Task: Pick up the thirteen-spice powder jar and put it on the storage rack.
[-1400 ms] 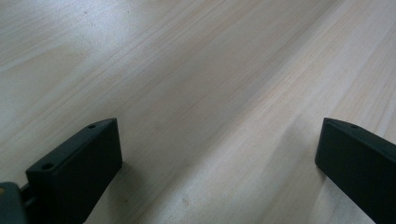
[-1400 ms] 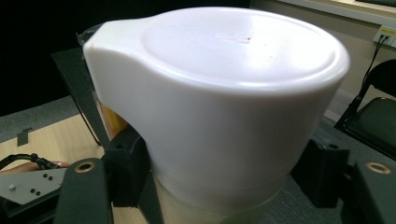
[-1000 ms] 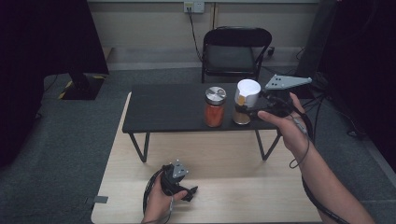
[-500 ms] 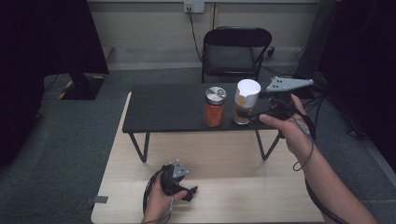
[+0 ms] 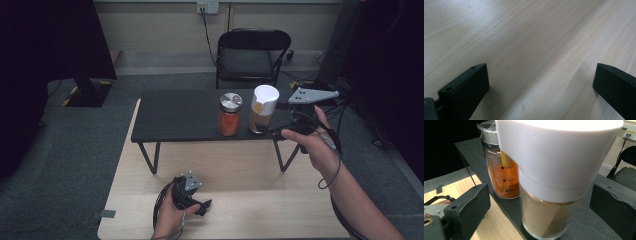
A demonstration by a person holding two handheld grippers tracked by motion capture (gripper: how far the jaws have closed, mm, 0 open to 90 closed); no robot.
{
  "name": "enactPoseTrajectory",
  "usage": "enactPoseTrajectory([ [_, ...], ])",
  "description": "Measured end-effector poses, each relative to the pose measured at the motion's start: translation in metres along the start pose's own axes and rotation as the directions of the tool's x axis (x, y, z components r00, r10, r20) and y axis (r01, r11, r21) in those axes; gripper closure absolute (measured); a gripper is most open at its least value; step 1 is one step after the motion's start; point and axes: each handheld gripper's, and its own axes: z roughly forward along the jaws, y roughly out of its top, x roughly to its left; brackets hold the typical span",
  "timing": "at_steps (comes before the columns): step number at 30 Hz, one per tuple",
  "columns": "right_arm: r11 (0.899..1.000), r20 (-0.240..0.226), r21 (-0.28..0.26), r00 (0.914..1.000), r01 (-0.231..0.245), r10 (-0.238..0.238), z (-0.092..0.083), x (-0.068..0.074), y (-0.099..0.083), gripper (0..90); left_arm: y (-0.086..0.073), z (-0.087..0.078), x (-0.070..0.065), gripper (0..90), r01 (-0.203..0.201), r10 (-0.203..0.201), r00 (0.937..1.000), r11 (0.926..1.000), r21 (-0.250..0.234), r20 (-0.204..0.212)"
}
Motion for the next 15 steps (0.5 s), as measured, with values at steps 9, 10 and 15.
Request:
enactPoseTrajectory([
  [9, 1.000, -0.001, -0.024, 0.9999, -0.014, 0.014, -0.006, 0.000, -0.011, 0.0, 0.000, 0.000, 0.000, 0.0, 0.000, 0.000, 1.0000, 1.0000, 0.000, 0.000],
  [10, 0.999, -0.002, -0.028, 0.9999, -0.016, 0.016, -0.006, 0.000, -0.012, 0.0, 0.000, 0.000, 0.000, 0.0, 0.000, 0.000, 1.0000, 1.0000, 0.000, 0.000],
  [15, 0.999, -0.019, -0.034, 0.9997, -0.016, 0.015, -0.010, 0.000, -0.016, 0.0, 0.000, 0.000, 0.000, 0.0, 0.000, 0.000, 1.0000, 1.0000, 0.000, 0.000],
])
